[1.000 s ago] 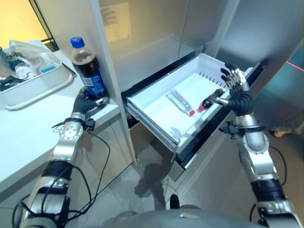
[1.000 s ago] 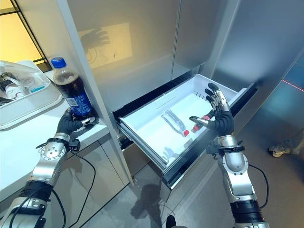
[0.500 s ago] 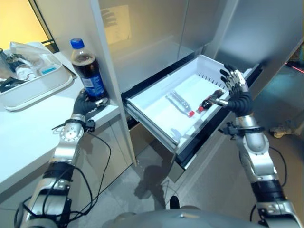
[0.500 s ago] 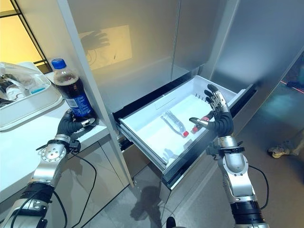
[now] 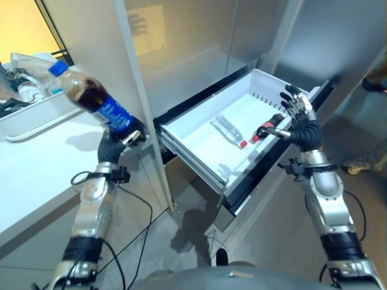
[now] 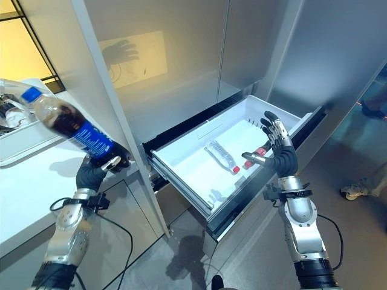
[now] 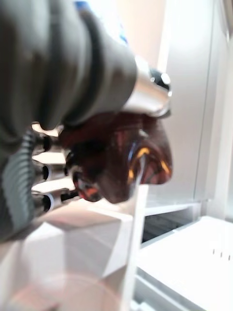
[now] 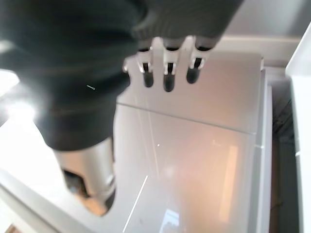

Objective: Take the drinks into the refrigerator

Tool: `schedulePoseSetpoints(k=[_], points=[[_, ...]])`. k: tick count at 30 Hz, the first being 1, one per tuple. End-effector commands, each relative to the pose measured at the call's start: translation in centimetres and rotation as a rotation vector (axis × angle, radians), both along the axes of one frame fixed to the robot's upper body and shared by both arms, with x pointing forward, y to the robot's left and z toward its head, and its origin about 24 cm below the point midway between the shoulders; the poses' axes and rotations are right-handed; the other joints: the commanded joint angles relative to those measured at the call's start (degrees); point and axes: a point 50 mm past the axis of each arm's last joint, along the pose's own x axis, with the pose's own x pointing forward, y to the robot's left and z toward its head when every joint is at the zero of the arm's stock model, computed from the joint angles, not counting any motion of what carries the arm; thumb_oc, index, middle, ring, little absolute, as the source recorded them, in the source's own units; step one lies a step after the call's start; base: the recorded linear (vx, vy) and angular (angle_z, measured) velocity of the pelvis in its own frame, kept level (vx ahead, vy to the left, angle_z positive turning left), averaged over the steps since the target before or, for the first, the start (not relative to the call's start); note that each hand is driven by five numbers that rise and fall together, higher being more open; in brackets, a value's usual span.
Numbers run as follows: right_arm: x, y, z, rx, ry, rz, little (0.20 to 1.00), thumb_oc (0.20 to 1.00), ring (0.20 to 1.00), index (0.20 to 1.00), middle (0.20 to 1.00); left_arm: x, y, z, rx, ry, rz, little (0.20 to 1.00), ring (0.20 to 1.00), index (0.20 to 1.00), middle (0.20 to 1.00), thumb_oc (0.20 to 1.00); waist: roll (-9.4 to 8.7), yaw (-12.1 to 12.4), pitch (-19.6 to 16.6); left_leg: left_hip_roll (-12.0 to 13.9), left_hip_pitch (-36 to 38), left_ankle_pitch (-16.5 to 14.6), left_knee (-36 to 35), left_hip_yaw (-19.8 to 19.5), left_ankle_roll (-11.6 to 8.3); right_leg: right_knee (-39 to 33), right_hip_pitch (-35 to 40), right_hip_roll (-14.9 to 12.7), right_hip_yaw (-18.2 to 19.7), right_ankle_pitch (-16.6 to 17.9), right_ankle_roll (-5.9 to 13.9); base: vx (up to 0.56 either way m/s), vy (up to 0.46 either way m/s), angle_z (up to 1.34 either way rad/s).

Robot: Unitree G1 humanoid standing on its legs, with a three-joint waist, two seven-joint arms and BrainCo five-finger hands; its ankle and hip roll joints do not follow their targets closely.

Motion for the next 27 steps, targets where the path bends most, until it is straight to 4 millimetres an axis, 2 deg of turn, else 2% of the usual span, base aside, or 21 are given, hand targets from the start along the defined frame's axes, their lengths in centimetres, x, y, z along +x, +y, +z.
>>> schedulePoseSetpoints(k=[1,6,16,22,27], points=[[-0.4,-0.6,3.4,-0.022,-0.166,-0.024,1.000,1.000,1.000,1.000,1.000,0.1,0.3,7.0,-0.027,-0.372,-0.031,0.200,0.200,0.200,0.200,0.200,1.18,1.95,1.61,-1.71,-0.33,-4.33,0.34,-4.88,3.04,10.27,-1.08,-1.46,-4.06,-6.84,2.78,0.00,0.000,0.00],[-0.3,-1.1,3.1,-0.058,-0.142,-0.028,1.000,1.000,1.000,1.000,1.000,-1.0,0.3,7.3,-0.040,-0.407,-0.052,0.200,0.200,0.200,0.200,0.200,1.11,2.30,1.67,-1.81,-0.52,-4.31,0.34,-5.09,3.17,10.50,-1.29,-1.58,-4.20,-6.85,2.76,0.00,0.000,0.00],[-0.1,-1.1,2.9,-0.073,-0.122,-0.014,1.000,1.000,1.000,1.000,1.000,-1.8,0.3,7.9,0.016,-0.430,-0.072,0.200,0.200,0.200,0.200,0.200,1.09,2.94,1.95,-1.89,-0.78,-4.29,0.34,-5.45,3.33,10.84,-1.60,-1.85,-4.43,-6.94,2.78,0.00,0.000,0.00],[0.3,-1.7,2.8,-0.143,-0.056,0.072,1.000,1.000,1.000,1.000,1.000,-2.0,-0.3,7.6,0.137,-0.380,-0.182,0.200,0.200,0.200,0.200,0.200,0.91,3.34,1.84,-1.99,-0.93,-4.21,0.34,-5.57,3.38,10.95,-1.67,-1.98,-4.54,-6.89,2.89,0.00,0.000,0.00],[0.7,-2.1,2.5,-0.116,0.020,0.180,1.000,1.000,1.000,1.000,1.000,-2.0,-1.0,6.9,0.206,-0.313,-0.310,0.200,0.200,0.200,0.200,0.200,0.64,3.44,1.69,-2.06,-0.85,-4.20,0.34,-5.52,3.31,10.69,-1.53,-1.97,-4.58,-6.70,2.95,0.00,0.000,0.00]])
